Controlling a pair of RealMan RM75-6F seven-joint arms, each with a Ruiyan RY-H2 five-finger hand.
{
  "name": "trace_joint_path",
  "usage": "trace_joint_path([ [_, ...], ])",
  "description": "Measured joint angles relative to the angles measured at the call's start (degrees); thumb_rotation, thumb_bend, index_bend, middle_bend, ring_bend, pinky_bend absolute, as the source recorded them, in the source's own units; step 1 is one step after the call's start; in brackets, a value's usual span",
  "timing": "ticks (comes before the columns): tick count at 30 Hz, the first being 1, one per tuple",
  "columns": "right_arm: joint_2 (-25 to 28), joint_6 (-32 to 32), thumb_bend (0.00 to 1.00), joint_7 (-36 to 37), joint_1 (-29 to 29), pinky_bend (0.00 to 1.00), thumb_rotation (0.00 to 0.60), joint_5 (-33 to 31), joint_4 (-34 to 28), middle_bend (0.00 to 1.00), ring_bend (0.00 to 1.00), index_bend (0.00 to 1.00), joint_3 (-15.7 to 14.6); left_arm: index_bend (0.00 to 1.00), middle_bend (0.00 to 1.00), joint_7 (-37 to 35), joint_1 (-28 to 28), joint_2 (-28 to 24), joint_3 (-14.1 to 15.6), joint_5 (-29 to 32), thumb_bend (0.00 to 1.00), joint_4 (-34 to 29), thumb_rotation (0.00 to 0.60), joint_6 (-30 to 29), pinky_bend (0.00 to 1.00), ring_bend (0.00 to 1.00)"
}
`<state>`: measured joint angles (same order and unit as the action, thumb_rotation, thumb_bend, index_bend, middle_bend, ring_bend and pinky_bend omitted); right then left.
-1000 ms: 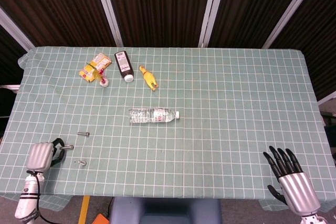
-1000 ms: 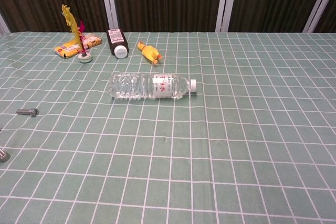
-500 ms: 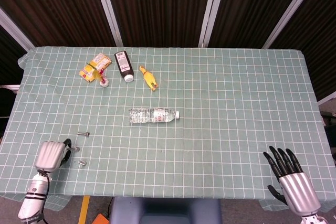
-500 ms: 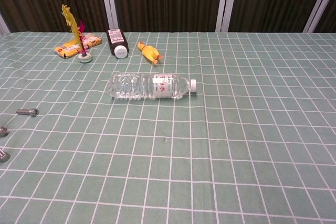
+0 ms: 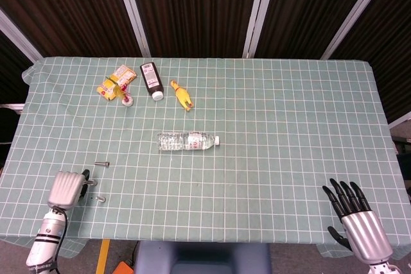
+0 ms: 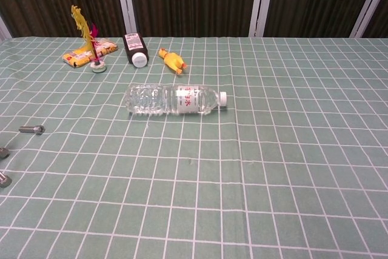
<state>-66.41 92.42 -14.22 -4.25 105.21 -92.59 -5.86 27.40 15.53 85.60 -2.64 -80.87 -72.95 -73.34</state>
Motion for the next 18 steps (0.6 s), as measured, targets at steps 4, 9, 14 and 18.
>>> trace_joint_path([
  [4, -0.1, 0.1, 0.28, -0.2, -0.1, 0.0, 0.6, -0.1, 0.0, 0.0, 0.0, 0.0, 0.1, 0.51, 1.0, 1.9, 0.2, 0.1, 0.1, 0.3, 0.43, -0.4, 0.6, 0.1, 1.0, 1.0],
  [9, 0.0, 0.1, 0.28, -0.2, -0.1, 0.0, 0.6, -0.1, -0.1, 0.0, 0.0, 0.0, 0.0, 0.5, 1.0, 3.2, 0.4, 0.2, 0.1, 1.0, 0.43, -1.1, 0.6, 0.5, 1.0, 1.0],
  [14, 0.0, 0.1, 0.28, -0.1, -0.1, 0.0, 0.6, -0.1, 0.0, 0.0, 0.0, 0.0, 0.0, 0.48, 1.0, 4.3, 0.6, 0.4, 0.4, 1.4, 0.43, -1.8, 0.6, 0.9, 1.0, 1.0],
  [18, 0.0, 0.1, 0.28, 0.0, -0.1, 0.0, 0.6, -0.1, 0.0, 0.0, 0.0, 0.0, 0.0, 0.47, 1.0, 4.2, 0.7, 0.5, 0.4, 1.3, 0.43, -1.9, 0.6, 0.6, 1.0, 1.0],
])
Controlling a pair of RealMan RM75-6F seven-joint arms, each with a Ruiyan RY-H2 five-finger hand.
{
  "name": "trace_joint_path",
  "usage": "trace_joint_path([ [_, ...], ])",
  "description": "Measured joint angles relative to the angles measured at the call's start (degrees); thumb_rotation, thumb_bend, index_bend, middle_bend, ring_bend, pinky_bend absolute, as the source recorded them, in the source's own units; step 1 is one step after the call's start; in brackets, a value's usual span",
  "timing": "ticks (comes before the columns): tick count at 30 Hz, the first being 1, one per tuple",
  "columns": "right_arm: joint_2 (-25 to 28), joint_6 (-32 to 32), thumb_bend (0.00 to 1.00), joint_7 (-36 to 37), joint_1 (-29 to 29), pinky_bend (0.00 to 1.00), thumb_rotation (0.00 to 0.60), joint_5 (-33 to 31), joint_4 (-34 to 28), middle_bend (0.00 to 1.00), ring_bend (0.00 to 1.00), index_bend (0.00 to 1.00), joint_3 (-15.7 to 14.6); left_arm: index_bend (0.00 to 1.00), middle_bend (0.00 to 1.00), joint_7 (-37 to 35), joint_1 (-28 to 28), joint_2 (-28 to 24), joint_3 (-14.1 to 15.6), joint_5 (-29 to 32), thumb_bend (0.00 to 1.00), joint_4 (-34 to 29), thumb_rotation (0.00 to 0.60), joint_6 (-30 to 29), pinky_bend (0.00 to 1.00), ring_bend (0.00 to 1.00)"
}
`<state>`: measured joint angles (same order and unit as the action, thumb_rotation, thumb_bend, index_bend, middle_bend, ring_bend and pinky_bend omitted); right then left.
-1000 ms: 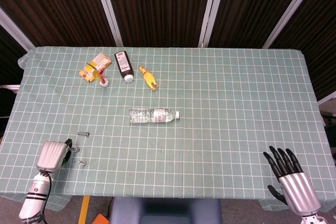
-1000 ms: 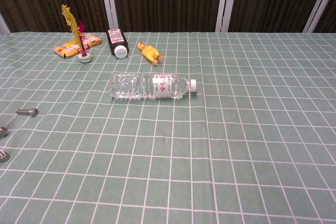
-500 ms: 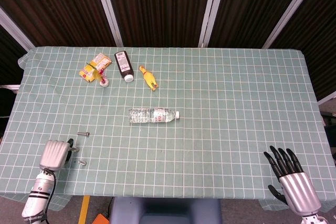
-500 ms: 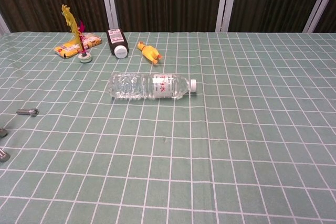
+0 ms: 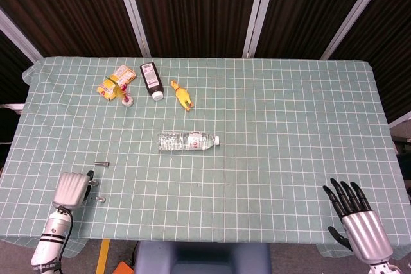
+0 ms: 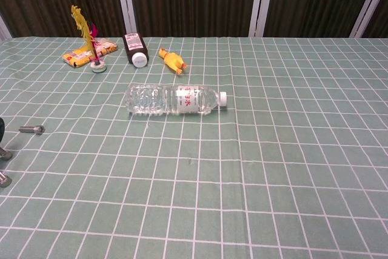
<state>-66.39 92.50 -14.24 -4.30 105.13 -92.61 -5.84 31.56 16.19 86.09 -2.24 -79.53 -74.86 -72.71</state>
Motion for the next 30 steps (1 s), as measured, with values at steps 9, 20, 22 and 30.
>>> trace_joint_path([
  [9, 0.0, 0.0, 0.28, 0.0, 0.0, 0.0, 0.6, 0.0, 0.0, 0.0, 0.0, 0.0, 0.0, 0.42, 1.0, 0.4, 0.2, 0.0, 0.2, -0.5, 0.43, -0.6, 0.6, -0.6, 1.0, 1.0],
  [20, -0.2, -0.3, 0.28, -0.5, 0.1, 0.0, 0.6, -0.2, 0.0, 0.0, 0.0, 0.0, 0.1, 0.34, 1.0, -5.7, -0.4, -3.4, -0.4, -2.0, 0.42, -6.9, 0.6, -3.3, 1.0, 1.0],
  [22, -0.3, -0.6, 0.28, -0.8, 0.1, 0.0, 0.6, -0.1, 0.0, 0.0, 0.0, 0.0, -0.1, 0.36, 1.0, -9.0, -0.3, -4.2, -0.8, -2.6, 0.42, -8.3, 0.6, -3.8, 1.0, 1.0],
  [30, -0.2, -0.5, 0.28, -0.8, 0.1, 0.0, 0.6, 0.0, 0.0, 0.0, 0.0, 0.0, -0.1, 0.41, 1.0, -21.4, 2.8, -8.1, -5.5, 1.9, 0.4, -13.4, 0.6, 1.3, 1.0, 1.0],
])
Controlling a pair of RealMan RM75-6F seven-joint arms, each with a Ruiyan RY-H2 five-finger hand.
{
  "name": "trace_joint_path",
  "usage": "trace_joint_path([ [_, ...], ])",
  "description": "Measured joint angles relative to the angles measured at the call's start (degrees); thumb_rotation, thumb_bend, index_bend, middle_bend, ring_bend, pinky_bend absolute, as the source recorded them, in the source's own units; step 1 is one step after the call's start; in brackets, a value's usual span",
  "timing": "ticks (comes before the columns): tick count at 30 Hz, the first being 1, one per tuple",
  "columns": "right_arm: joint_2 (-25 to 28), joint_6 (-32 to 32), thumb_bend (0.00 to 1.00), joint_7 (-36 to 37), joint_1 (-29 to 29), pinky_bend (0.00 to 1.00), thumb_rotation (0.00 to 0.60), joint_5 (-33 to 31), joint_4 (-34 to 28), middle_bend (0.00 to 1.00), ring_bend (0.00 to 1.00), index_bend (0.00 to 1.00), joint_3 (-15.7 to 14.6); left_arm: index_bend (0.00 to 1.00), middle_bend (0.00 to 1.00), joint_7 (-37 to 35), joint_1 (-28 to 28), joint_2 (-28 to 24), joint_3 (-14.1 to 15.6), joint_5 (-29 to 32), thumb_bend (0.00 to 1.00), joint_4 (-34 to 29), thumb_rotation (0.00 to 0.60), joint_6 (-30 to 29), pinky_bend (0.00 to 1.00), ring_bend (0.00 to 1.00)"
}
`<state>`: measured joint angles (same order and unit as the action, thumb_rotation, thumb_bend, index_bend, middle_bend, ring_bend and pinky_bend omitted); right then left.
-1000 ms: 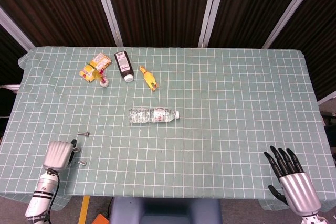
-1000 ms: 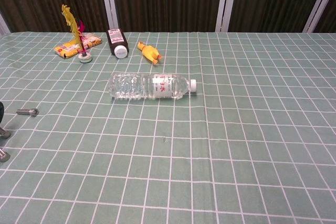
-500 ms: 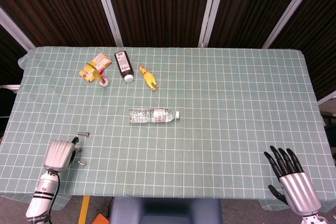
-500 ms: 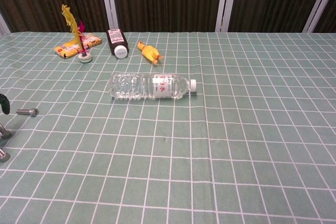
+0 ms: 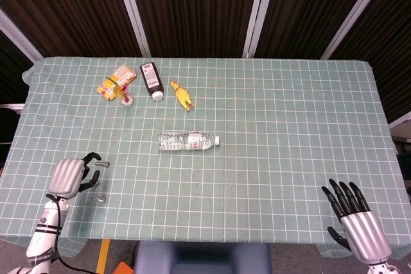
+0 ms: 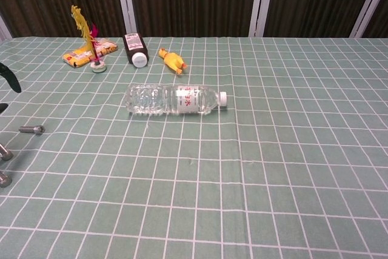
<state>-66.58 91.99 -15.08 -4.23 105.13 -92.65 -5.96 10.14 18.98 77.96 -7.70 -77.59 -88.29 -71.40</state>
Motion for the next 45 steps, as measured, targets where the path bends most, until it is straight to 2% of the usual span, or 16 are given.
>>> trace_joint_path([
  [8, 0.0, -0.9, 0.28, -0.4, 0.4, 0.0, 0.6, -0.7, -0.3, 0.0, 0.0, 0.0, 0.2, 0.44, 1.0, 7.2, 5.9, -0.5, -2.7, 13.4, 0.39, 0.1, 0.6, 11.0, 1.0, 1.0],
  [15, -0.1, -1.1, 0.28, -0.5, 0.5, 0.0, 0.6, -0.9, -0.4, 0.0, 0.0, 0.0, 0.3, 0.47, 1.0, 14.9, 9.1, 2.1, -2.8, 18.8, 0.38, 4.0, 0.6, 12.7, 1.0, 1.0],
  [23, 0.2, -0.4, 0.28, 0.1, 0.4, 0.0, 0.6, -0.7, -0.4, 0.0, 0.0, 0.0, 0.3, 0.48, 1.0, 15.4, 11.0, 3.0, -3.3, 26.6, 0.39, 7.8, 0.6, 16.6, 1.0, 1.0],
  [45, 0.1, -0.8, 0.28, -0.1, 0.5, 0.0, 0.6, -0.6, -0.4, 0.0, 0.0, 0.0, 0.0, 0.47, 1.0, 10.5, 12.0, 6.3, -0.9, 26.2, 0.39, 15.0, 0.6, 19.3, 1.0, 1.0],
])
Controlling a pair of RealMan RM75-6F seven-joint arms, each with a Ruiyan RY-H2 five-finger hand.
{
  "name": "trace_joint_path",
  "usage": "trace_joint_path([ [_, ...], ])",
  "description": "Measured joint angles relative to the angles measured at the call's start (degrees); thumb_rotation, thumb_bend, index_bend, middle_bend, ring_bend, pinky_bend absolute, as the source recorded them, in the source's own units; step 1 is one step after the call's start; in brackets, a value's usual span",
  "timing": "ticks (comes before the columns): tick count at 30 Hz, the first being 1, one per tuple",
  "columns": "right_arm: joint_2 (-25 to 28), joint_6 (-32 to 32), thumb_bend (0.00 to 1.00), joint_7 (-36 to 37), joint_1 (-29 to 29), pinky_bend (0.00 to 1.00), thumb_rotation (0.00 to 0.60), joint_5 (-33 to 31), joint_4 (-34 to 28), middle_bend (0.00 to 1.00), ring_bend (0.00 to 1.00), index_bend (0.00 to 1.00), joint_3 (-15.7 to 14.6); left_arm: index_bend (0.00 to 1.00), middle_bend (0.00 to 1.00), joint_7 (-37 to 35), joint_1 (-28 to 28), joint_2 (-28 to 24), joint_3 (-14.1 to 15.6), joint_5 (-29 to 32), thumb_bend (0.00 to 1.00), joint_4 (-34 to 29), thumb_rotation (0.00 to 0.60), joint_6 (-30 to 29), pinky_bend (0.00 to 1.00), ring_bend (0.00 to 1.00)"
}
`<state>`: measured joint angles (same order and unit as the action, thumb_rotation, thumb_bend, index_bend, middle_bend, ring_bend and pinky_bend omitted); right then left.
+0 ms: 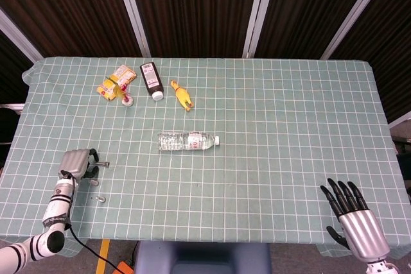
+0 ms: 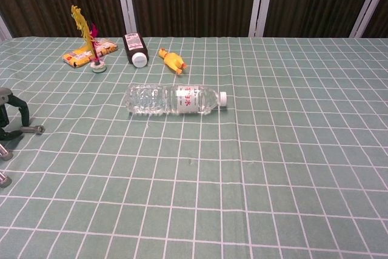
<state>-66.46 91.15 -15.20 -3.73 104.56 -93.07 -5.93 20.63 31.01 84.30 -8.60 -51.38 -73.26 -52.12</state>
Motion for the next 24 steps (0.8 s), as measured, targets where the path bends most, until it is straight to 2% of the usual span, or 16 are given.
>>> trace_joint_path([
  [24, -0.1, 0.0, 0.28, -0.3, 0.0, 0.0, 0.6, 0.0, 0.0, 0.0, 0.0, 0.0, 0.0, 0.55, 1.0, -2.9, 0.2, 1.1, 0.3, -1.0, 0.4, 2.5, 0.6, 0.5, 1.0, 1.0],
])
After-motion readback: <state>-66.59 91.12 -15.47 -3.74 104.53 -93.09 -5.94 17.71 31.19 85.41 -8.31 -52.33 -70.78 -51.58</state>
